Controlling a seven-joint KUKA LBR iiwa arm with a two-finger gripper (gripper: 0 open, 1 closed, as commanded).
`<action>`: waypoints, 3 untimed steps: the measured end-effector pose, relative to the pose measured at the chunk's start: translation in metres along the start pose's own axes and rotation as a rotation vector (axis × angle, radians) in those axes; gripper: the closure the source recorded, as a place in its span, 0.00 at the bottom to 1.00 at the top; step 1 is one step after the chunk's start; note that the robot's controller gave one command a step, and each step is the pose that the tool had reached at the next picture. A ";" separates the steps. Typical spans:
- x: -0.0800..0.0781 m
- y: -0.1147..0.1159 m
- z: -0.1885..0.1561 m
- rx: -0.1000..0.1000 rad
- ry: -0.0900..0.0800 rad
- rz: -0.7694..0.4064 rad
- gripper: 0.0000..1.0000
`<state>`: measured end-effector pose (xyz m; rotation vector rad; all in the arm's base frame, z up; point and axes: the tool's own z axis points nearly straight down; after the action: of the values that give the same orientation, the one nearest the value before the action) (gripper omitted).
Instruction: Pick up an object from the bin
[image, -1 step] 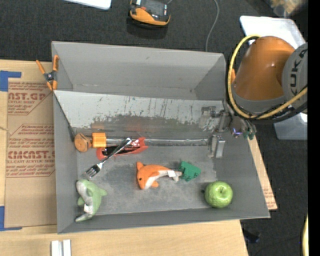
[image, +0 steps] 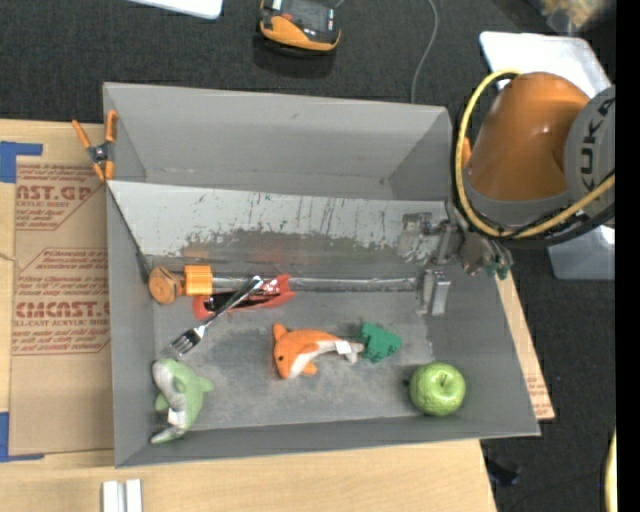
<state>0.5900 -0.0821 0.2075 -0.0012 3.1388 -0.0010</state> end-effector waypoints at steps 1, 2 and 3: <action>0.006 -0.016 0.052 0.001 -0.006 -0.359 0.00; 0.011 -0.019 0.078 -0.001 -0.004 -0.432 0.00; 0.026 0.001 0.103 0.000 -0.003 -0.173 0.00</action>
Offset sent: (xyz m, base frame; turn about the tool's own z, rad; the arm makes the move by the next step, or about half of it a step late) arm -0.0167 -0.0210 -0.0985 -0.0192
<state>0.5640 -0.0814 0.1048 -0.2718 3.1241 -0.0010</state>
